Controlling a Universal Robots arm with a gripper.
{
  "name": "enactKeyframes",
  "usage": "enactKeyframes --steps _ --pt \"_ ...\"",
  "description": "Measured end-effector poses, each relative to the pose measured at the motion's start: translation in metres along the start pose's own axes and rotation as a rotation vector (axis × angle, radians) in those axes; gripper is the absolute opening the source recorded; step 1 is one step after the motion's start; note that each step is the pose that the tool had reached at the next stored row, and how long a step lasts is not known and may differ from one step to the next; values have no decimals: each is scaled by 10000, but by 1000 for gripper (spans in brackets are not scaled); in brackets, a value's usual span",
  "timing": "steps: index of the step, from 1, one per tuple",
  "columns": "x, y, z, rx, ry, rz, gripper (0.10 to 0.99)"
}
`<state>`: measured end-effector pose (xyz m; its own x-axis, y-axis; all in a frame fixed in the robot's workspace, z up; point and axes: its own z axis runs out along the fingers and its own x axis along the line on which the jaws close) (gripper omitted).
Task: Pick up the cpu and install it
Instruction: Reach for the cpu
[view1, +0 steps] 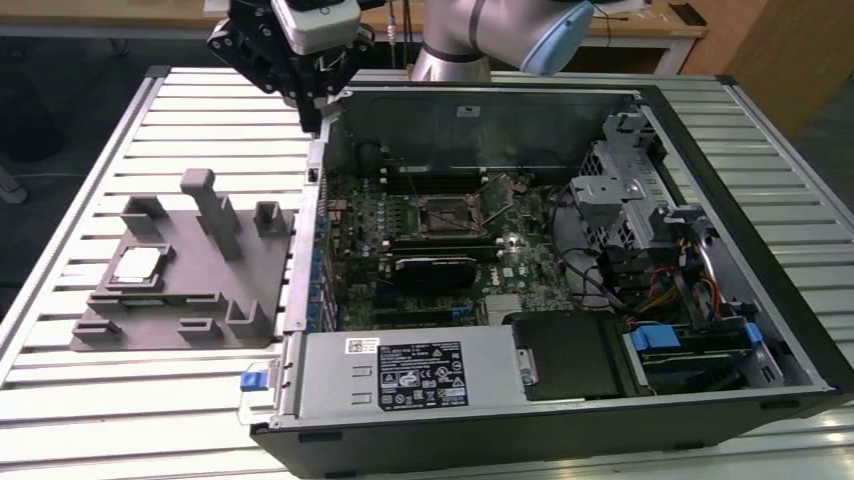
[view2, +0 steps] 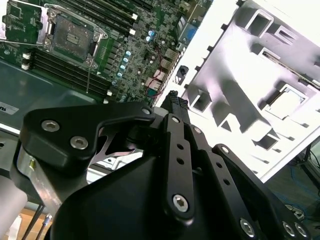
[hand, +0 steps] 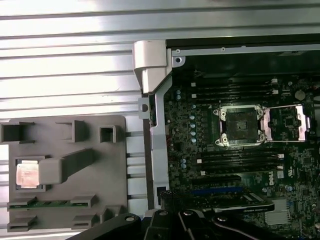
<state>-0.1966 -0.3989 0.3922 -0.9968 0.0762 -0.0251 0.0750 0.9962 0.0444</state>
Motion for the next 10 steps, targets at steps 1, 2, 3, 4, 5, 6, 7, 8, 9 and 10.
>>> enactKeyframes --steps 1,2,3,4,5,6,7,8,9,10 --pt "11 -1 0 0 0 0 106" --pt "23 -2 0 0 0 -1 106" --pt "35 -3 1 0 0 0 106" --pt "48 -4 0 0 0 0 106" --pt "59 -4 1 0 0 1 106" --pt "70 -5 1 0 1 1 106" --pt "80 -6 1 0 0 0 106" --pt "89 -7 1 0 0 1 106" --pt "98 -8 1 0 0 0 106" --pt "108 -8 2 0 0 0 106"
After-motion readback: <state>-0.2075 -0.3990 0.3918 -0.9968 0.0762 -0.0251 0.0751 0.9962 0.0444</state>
